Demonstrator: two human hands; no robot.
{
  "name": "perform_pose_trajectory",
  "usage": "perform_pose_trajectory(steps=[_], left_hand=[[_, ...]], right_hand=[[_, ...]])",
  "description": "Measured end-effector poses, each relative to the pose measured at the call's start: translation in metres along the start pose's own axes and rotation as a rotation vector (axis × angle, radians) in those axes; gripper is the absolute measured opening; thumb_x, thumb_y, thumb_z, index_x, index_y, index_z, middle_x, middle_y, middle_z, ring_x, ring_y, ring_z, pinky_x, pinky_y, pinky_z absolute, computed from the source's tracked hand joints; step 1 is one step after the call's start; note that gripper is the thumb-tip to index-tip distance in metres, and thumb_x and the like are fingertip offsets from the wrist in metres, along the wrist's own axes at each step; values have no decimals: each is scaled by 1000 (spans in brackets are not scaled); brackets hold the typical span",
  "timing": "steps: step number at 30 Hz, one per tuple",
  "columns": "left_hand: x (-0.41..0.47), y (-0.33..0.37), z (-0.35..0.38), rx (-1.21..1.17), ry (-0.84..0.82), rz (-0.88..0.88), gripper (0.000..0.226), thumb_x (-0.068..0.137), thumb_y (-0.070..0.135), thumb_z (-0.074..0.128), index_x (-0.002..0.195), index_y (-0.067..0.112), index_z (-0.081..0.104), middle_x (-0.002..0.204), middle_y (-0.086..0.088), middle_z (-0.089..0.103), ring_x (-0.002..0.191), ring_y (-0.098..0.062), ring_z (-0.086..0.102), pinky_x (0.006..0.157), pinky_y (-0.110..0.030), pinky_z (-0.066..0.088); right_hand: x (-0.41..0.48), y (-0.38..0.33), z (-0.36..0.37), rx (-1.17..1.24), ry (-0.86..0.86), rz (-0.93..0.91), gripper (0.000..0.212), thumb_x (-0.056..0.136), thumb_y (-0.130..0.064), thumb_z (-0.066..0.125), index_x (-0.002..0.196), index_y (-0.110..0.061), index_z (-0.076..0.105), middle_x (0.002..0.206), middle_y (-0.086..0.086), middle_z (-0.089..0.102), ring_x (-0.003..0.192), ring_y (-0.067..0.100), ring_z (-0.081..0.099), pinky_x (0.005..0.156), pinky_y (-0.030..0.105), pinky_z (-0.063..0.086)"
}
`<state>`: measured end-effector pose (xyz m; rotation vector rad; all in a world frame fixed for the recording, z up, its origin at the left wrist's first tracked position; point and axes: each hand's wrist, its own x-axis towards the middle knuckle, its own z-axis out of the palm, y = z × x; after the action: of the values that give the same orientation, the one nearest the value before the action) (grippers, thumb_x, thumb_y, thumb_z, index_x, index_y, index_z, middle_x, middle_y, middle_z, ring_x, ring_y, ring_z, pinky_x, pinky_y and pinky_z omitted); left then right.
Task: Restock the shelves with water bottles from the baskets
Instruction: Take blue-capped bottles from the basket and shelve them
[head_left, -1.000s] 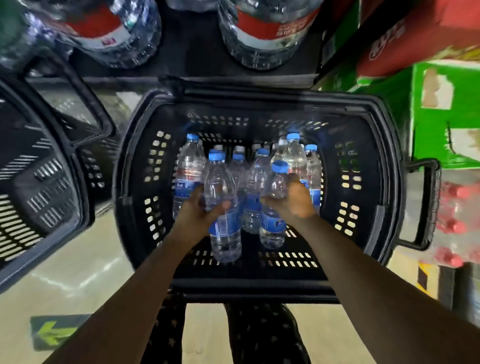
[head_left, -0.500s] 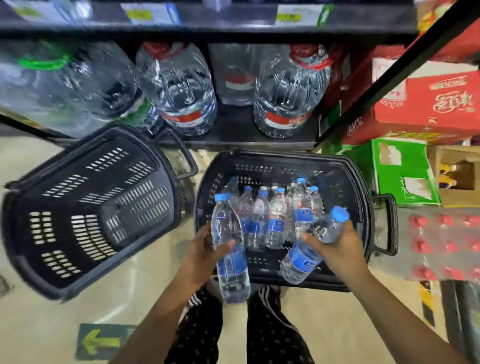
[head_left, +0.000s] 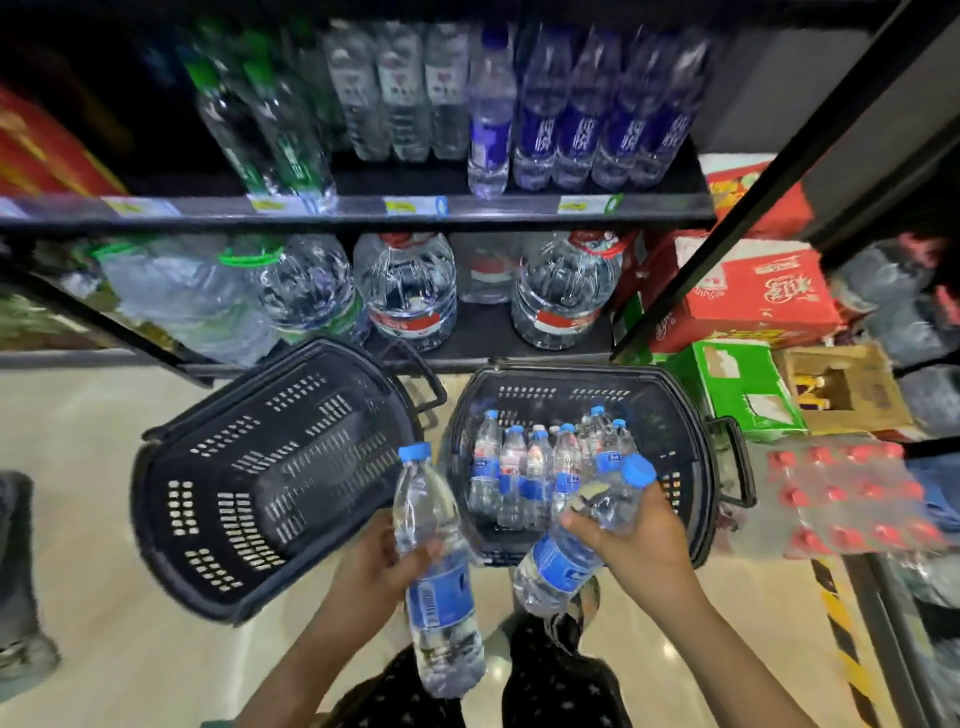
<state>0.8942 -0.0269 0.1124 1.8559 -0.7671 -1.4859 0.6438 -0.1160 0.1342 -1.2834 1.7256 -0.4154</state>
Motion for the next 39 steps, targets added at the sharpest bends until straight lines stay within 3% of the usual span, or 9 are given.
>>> perform_pose_trajectory(steps=[4, 9, 12, 15, 19, 23, 31, 34, 39], left_hand=[[-28, 12, -14, -45, 21, -20, 22, 89, 11, 66, 107, 20, 56, 94, 5, 75, 81, -14, 70, 57, -23, 49], [-52, 40, -13, -37, 109, 47, 16, 93, 12, 61, 104, 23, 60, 84, 10, 75, 76, -15, 70, 61, -36, 54], [-64, 65, -6, -108, 159, 51, 16, 98, 10, 49, 97, 16, 64, 77, 7, 74, 73, -14, 70, 61, -34, 54], [-72, 89, 3, -223, 192, 10, 27, 101, 17, 40, 93, 12, 65, 82, -12, 71, 76, -26, 66, 73, -43, 51], [-84, 118, 18, -410, 158, -19, 34, 100, 33, 40, 94, 13, 67, 78, -7, 73, 62, -16, 68, 61, -30, 53], [-94, 130, 30, -602, 125, 27, 34, 97, 35, 44, 107, 10, 65, 95, -14, 74, 79, -23, 72, 74, -39, 55], [-113, 137, 42, -684, 187, 143, 49, 79, 46, 59, 115, 13, 64, 105, -10, 73, 89, -20, 72, 62, -28, 57], [-115, 135, 35, -672, 202, 149, 52, 74, 48, 60, 114, 15, 65, 106, -7, 73, 93, -19, 72, 68, -29, 58], [-99, 128, 6, -649, 239, 124, 54, 71, 50, 66, 114, 17, 67, 106, -10, 73, 95, -27, 71, 85, -44, 55]], right_hand=[[-28, -17, -8, -12, 7, -33, 56, 67, -25, 87, 107, -8, 51, 101, 2, 65, 90, 15, 63, 64, 13, 45], [-44, -40, -37, -92, 3, -94, 60, 63, -40, 87, 106, -18, 52, 99, -3, 66, 92, 15, 63, 80, 31, 49], [-47, -56, -57, -105, 30, -174, 49, 63, -33, 88, 97, -23, 55, 91, -11, 66, 82, 0, 61, 66, 6, 42], [-51, -74, -81, -140, 50, -250, 48, 65, -27, 88, 92, -27, 49, 86, -16, 58, 75, -7, 51, 59, 0, 36], [-54, -93, -108, -181, 67, -332, 54, 63, -32, 89, 98, -22, 48, 84, -12, 56, 75, 8, 53, 55, 11, 34], [-55, -104, -129, -196, 79, -394, 55, 64, -39, 87, 97, -22, 46, 84, -6, 60, 74, 11, 56, 57, 17, 36], [-48, -106, -154, -130, 127, -326, 55, 53, -56, 85, 88, -19, 66, 79, -9, 70, 75, 10, 65, 63, 26, 45], [-48, -108, -155, -153, 117, -332, 54, 52, -60, 83, 86, -21, 67, 77, -11, 71, 72, 8, 65, 62, 27, 47], [-51, -122, -138, -191, 150, -316, 59, 49, -68, 79, 79, -19, 65, 66, -8, 66, 64, 11, 62, 54, 25, 41]])
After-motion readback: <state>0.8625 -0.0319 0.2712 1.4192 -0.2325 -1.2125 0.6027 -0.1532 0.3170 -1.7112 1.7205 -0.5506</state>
